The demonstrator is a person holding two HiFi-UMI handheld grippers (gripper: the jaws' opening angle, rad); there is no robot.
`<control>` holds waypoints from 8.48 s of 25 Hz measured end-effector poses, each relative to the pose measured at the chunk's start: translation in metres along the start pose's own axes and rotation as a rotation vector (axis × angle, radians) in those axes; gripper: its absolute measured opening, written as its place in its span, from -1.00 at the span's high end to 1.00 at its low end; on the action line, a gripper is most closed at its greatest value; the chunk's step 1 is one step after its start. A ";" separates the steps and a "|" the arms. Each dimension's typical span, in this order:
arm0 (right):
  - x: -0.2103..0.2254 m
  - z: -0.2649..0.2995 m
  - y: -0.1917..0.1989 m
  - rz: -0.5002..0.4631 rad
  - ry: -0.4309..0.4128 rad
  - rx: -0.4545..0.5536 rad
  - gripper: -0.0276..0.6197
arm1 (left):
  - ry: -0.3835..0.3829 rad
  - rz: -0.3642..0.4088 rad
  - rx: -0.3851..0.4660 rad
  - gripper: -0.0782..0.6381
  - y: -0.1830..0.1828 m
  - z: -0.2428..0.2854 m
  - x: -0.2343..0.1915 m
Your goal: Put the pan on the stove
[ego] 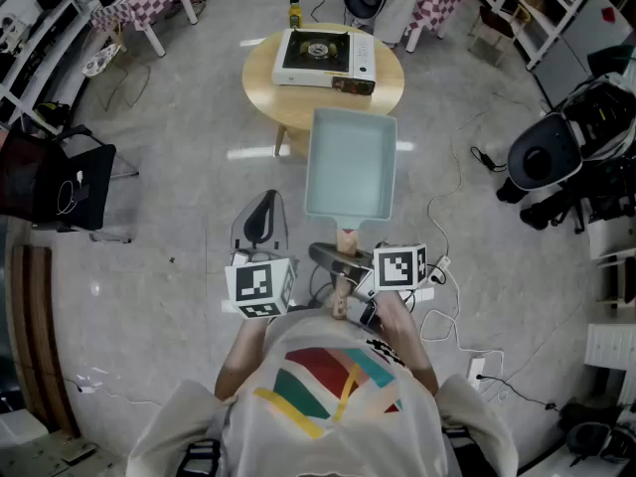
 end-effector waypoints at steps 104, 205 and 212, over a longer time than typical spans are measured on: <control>0.177 0.143 -0.325 0.062 0.171 0.066 0.83 | 0.103 0.000 0.014 0.76 -0.094 0.426 -0.175; 0.319 0.225 -0.420 0.245 0.072 -0.105 0.84 | -0.081 0.090 -0.045 0.76 -0.072 0.522 -0.186; 0.327 0.227 -0.413 0.263 0.087 -0.132 0.84 | -0.101 0.085 -0.054 0.76 -0.073 0.518 -0.191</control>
Point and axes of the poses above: the fingertips, and each gripper's own axes: z forward along the fingers, x to its right, y out of its underside, the point moved 9 cm from there along -z, backward along the fingers, and after that the axes turned 12 degrees about -z, right-handed, at the moved point
